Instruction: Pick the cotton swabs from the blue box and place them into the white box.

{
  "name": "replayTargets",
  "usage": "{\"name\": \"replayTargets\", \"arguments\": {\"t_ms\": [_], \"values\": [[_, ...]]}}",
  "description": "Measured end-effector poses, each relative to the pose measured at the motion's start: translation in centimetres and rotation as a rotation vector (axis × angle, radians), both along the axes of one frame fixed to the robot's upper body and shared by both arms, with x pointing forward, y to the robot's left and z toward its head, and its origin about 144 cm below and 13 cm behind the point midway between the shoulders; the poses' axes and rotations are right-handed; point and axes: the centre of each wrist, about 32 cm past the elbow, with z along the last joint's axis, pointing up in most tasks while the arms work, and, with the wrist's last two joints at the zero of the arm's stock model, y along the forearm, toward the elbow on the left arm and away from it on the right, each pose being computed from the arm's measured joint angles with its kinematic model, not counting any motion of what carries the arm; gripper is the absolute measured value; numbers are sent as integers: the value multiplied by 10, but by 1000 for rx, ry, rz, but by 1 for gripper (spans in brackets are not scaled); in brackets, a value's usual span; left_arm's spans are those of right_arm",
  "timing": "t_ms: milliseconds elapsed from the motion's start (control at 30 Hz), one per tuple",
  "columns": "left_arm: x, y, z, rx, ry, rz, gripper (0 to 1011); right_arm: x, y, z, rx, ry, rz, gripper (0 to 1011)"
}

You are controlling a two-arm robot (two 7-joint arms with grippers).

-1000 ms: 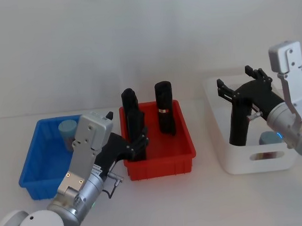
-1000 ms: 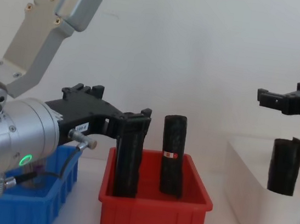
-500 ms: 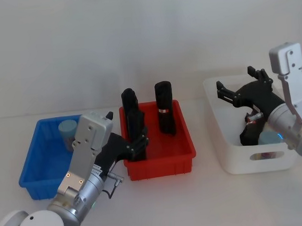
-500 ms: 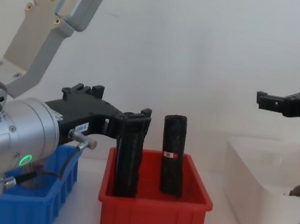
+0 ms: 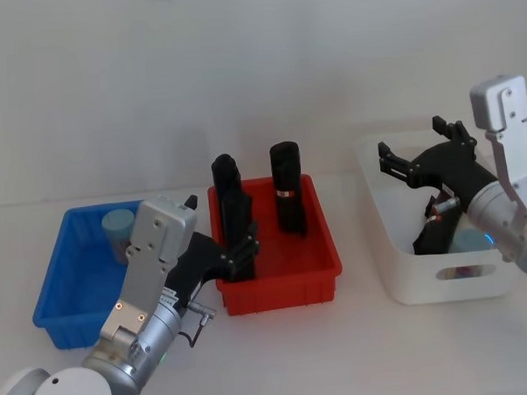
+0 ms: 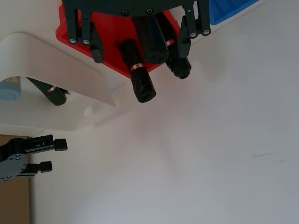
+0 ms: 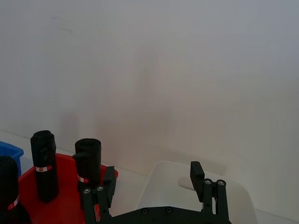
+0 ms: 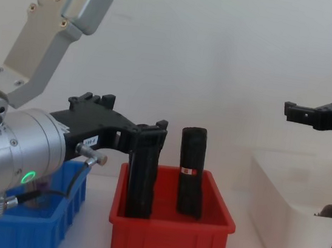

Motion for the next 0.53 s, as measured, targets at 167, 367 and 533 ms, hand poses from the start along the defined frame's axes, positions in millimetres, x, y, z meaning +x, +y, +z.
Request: {"name": "replayTargets", "arguments": {"t_ms": [167, 367, 533], "values": [[0, 0, 0, 0, 0, 0, 1003, 0, 0, 0, 0, 0, 0, 1002], [0, 0, 0, 0, 0, 0, 1003, 0, 0, 0, 0, 0, 0, 1002], [0, 0, 0, 0, 0, 0, 1003, 0, 0, 0, 0, 0, 0, 1002]]}}
